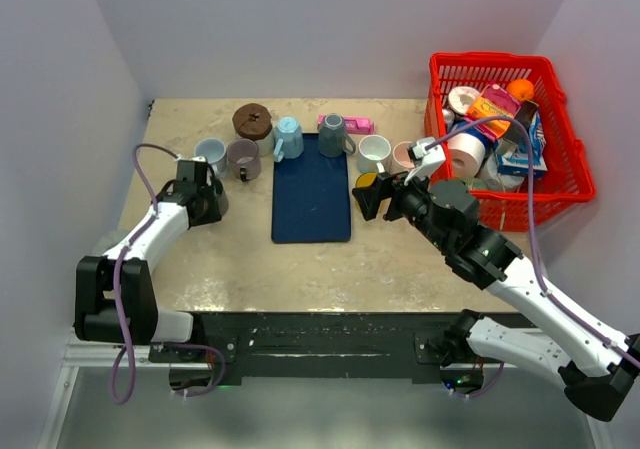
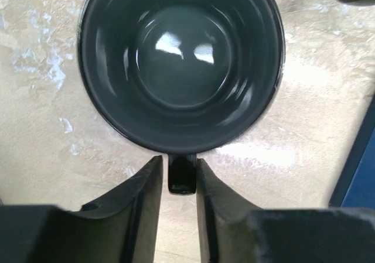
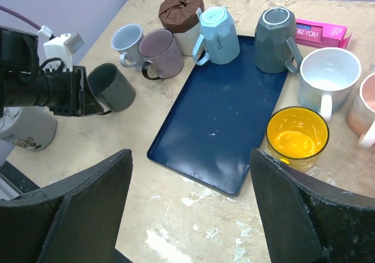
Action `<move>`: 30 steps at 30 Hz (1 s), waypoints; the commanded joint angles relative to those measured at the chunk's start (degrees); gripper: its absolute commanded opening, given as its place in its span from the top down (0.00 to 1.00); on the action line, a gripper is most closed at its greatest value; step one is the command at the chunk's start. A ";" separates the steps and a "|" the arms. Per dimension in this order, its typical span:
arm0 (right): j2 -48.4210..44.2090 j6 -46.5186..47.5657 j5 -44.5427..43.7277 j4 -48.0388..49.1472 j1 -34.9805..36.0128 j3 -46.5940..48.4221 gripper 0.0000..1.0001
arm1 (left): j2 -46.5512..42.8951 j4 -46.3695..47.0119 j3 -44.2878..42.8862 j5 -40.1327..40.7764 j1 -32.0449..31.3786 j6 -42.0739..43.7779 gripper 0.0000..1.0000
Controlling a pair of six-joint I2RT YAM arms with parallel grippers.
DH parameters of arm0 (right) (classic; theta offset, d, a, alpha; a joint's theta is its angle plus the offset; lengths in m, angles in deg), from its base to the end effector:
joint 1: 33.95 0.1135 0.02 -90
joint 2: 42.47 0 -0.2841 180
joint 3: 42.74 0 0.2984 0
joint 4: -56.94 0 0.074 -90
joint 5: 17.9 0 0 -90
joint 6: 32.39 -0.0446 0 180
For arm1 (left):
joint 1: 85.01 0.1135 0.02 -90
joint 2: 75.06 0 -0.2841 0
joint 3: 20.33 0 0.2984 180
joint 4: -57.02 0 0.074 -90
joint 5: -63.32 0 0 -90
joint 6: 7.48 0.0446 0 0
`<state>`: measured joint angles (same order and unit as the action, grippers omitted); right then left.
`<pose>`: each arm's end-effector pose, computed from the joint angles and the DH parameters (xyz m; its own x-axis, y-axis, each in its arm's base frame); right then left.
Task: Turn the mug right side up
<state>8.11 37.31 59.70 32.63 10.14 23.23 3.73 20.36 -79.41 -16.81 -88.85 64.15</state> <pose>0.1815 0.1625 0.3939 -0.2874 0.1934 -0.9381 -0.4558 0.8338 0.3115 0.3108 -0.0132 0.1933 -0.7794 -0.2589 -0.5706 -0.2891 0.9565 -0.0391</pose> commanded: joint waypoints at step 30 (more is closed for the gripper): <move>25.67 15.18 4.31 -0.40 -0.94 20.15 0.01 | -36.50 14.32 11.70 -31.37 0.15 -6.15 0.01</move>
<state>27.37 44.68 61.21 27.47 10.08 38.20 -29.19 25.87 -72.05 -36.68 -88.78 60.95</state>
